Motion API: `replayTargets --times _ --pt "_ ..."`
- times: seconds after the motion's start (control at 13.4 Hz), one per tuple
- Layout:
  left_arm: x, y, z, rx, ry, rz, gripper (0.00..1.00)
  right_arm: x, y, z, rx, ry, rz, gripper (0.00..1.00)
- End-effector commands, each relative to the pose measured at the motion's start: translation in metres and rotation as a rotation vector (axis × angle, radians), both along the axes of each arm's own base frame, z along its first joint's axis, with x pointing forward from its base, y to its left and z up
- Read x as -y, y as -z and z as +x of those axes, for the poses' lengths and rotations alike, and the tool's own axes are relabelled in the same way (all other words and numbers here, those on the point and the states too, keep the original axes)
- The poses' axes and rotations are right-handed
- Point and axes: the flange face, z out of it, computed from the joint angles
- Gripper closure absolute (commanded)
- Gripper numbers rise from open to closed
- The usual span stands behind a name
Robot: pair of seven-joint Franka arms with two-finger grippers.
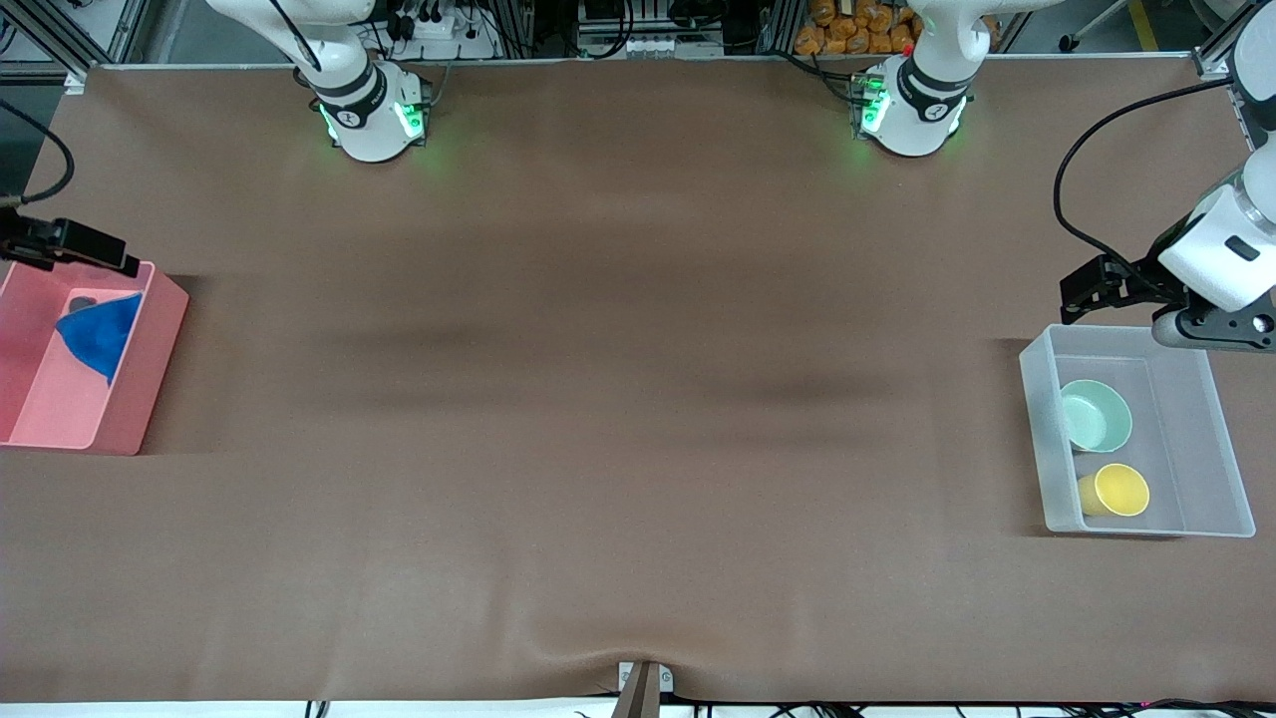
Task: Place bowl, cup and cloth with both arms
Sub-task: 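Open the left gripper and lift away while the right gripper withdraws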
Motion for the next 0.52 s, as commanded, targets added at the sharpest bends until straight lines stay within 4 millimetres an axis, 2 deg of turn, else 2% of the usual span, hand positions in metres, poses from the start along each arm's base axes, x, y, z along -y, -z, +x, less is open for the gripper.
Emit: replayTargets --times 0.0,0.22,0.45 --pt "0.001 -0.005 -0.002 -0.008 0.011 -0.017 0.0 -0.008 -0.013 -0.022 0.019 0.037 0.016 0.0" --pt "0.004 -0.01 -0.005 -0.006 0.014 -0.024 0.0 -0.002 -0.024 -0.029 0.036 0.031 0.011 0.0" --pt "0.004 -0.004 -0.002 -0.015 0.004 -0.033 0.0 0.0 -0.025 -0.029 0.041 -0.008 0.01 0.0"
